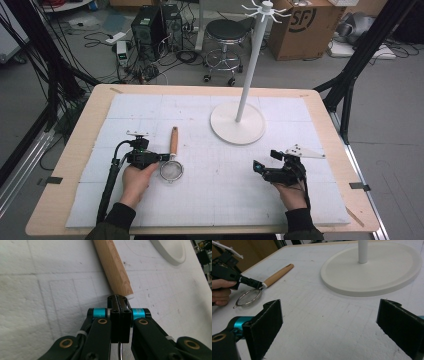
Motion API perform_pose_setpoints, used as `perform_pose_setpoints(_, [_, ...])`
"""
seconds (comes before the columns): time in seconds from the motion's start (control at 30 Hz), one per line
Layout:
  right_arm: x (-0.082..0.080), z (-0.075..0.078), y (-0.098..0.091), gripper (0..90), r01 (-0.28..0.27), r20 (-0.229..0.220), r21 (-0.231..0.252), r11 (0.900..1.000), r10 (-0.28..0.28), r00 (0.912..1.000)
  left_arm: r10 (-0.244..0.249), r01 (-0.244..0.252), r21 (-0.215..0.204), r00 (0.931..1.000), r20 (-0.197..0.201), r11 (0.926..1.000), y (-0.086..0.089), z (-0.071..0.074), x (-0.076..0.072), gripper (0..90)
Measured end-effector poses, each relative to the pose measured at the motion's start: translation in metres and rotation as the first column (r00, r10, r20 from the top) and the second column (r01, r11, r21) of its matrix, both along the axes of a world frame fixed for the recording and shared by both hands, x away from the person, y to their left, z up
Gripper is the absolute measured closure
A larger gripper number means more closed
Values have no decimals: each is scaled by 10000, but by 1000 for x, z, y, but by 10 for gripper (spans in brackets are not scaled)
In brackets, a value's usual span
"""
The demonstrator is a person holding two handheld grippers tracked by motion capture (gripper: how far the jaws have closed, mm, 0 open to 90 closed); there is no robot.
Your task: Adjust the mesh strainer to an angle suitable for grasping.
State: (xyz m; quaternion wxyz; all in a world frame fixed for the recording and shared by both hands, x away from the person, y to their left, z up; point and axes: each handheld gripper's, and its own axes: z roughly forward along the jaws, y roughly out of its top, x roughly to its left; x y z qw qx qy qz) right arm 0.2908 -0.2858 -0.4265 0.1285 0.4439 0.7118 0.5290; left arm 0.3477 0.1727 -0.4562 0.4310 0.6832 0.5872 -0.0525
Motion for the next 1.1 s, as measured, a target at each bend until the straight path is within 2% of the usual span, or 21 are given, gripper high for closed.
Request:
perform_pose_setpoints(0.17, [0, 0, 0, 58, 31, 84, -37, 10000, -31, 10000, 63, -60, -265, 9999, 117, 9996, -8, 2, -4, 899])
perform_pose_setpoints(0.6, [-1, 1, -1, 58, 100, 23, -27, 9999, -100, 9999, -43, 44, -63, 9999, 143, 10000, -28, 0, -16, 899])
perform_pose_setpoints(0.7, [0, 0, -1, 58, 108, 104, -70, 9999, -107, 9999, 30, -28, -262, 10000, 69, 9997, -33, -1, -19, 899])
perform_pose_setpoints(0.93, [0, 1, -2, 58, 123, 36, 42, 9999, -123, 9999, 67, -64, -191, 9999, 149, 9998, -46, -1, -25, 898])
perform_pose_setpoints(1.1, [-1, 0, -2, 58, 243, -97, 71, 9997, -242, 9997, 167, -164, -292, 9998, 108, 9994, -54, -2, -29, 899])
